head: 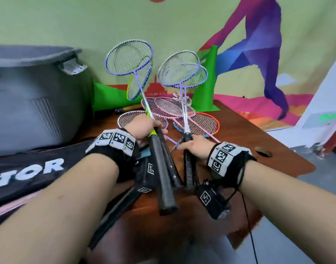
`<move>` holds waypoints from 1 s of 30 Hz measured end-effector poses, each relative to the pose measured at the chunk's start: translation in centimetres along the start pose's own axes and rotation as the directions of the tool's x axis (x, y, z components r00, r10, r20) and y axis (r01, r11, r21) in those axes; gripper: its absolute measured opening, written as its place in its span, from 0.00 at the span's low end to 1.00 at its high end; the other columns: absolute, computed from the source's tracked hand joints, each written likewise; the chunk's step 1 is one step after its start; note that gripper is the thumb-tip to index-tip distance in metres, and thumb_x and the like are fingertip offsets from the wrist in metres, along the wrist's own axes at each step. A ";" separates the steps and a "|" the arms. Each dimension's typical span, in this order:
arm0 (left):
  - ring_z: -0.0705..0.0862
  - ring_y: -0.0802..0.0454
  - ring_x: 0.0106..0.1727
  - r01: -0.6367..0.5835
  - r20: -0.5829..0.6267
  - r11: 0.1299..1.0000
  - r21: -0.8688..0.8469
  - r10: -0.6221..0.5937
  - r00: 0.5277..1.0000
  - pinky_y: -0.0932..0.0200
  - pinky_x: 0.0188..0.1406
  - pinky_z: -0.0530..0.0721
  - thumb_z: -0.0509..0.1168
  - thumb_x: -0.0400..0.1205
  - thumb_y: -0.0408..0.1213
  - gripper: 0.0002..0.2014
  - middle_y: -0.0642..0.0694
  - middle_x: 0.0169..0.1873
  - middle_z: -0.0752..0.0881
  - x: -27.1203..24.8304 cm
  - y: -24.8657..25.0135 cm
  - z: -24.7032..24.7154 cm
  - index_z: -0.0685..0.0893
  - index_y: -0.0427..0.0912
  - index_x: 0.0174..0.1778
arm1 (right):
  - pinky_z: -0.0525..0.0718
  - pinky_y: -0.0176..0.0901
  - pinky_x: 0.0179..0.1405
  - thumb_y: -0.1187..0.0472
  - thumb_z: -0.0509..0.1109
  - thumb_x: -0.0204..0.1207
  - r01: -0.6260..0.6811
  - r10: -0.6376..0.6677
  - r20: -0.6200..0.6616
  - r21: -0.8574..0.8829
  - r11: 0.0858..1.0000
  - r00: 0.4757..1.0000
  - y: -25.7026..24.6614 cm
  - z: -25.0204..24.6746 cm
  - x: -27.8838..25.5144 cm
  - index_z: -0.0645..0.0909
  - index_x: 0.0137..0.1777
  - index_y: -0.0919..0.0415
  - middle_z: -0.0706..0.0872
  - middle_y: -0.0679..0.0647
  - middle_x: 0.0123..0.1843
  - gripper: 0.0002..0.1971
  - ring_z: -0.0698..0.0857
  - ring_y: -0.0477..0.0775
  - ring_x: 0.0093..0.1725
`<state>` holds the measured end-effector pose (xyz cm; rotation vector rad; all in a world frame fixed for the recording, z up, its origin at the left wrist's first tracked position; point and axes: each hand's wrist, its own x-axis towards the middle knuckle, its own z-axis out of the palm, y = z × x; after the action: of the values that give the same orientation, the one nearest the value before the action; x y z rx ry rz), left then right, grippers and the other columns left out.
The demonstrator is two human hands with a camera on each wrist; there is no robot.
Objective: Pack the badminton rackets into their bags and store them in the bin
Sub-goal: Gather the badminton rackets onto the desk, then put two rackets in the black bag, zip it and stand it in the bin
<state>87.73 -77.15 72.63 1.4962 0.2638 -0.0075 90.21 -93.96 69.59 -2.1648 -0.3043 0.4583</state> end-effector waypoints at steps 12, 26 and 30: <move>0.84 0.49 0.29 -0.039 -0.198 0.996 0.081 0.054 0.979 0.53 0.41 0.82 0.58 0.84 0.31 0.08 0.44 0.25 0.85 -11.0 -4.1 4.6 0.78 0.36 0.41 | 0.69 0.38 0.61 0.53 0.58 0.85 0.156 -0.167 0.022 -0.488 0.859 0.986 3.2 -0.3 -8.7 0.72 0.74 0.66 0.73 0.65 0.75 0.22 0.73 0.62 0.74; 0.85 0.47 0.37 -0.305 -0.260 0.943 0.137 0.331 0.907 0.48 0.48 0.86 0.62 0.83 0.39 0.16 0.46 0.37 0.88 -10.0 -1.9 5.7 0.76 0.29 0.58 | 0.77 0.48 0.40 0.54 0.67 0.78 0.341 -0.348 0.114 0.080 0.937 0.931 -1.2 0.6 -10.4 0.77 0.37 0.57 0.82 0.59 0.38 0.10 0.81 0.58 0.39; 0.87 0.37 0.48 -0.245 -0.336 0.938 0.246 0.320 0.886 0.38 0.57 0.84 0.60 0.70 0.55 0.24 0.38 0.47 0.89 -5.6 -2.4 2.5 0.81 0.38 0.50 | 0.82 0.51 0.37 0.67 0.61 0.82 0.335 -0.359 0.066 0.234 0.912 0.931 -1.9 1.5 -10.2 0.74 0.37 0.61 0.79 0.59 0.34 0.11 0.79 0.56 0.31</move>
<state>82.31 -80.72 71.43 1.7189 0.3529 0.5051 80.25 -95.64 72.47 -1.8232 -0.6576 0.3848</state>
